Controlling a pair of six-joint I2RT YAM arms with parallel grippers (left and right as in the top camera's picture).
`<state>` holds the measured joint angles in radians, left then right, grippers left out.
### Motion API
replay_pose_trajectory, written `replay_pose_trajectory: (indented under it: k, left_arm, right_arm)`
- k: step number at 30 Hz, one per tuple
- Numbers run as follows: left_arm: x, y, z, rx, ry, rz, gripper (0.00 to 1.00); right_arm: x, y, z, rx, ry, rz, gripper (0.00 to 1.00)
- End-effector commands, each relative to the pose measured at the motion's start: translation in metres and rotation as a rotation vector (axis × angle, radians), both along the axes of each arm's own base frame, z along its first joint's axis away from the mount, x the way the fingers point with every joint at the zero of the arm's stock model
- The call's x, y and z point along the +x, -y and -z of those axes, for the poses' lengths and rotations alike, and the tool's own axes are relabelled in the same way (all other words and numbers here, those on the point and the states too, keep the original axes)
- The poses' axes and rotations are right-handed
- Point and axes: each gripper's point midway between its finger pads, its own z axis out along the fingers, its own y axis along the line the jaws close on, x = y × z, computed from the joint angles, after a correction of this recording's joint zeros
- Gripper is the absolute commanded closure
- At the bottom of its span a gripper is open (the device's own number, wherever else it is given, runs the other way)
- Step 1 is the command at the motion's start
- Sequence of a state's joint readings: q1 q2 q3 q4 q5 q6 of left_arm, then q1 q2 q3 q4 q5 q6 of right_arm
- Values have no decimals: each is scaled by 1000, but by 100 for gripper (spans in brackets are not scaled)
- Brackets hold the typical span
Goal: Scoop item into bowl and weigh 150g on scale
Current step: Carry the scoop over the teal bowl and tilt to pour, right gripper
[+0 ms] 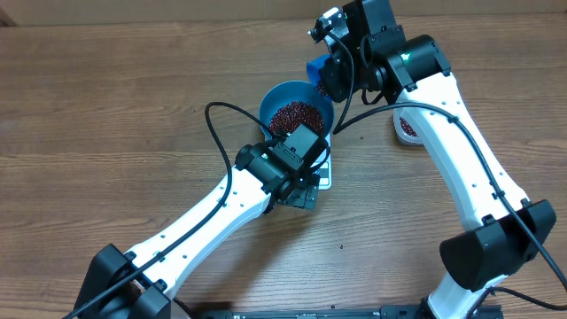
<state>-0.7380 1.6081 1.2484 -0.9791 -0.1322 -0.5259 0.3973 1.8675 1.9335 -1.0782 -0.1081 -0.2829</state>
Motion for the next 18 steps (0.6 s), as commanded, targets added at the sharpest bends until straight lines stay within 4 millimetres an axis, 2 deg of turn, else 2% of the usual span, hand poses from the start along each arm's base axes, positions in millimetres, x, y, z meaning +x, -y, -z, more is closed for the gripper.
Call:
replay_pose_trajectory:
  k: [1,3,18]
  left_arm:
    - [2,-4,-1,6,11,-29,1]
    - [2,-4,-1,6,10,-29,0]
    - [2,-4,-1,6,10,-29,1]
  right_arm:
    - [-7,-15,-15,29,29,-83,96]
    - [-2,-10,-16,28,35,-26,96]
    - [-2,-12,-16,37,34,-29,96]
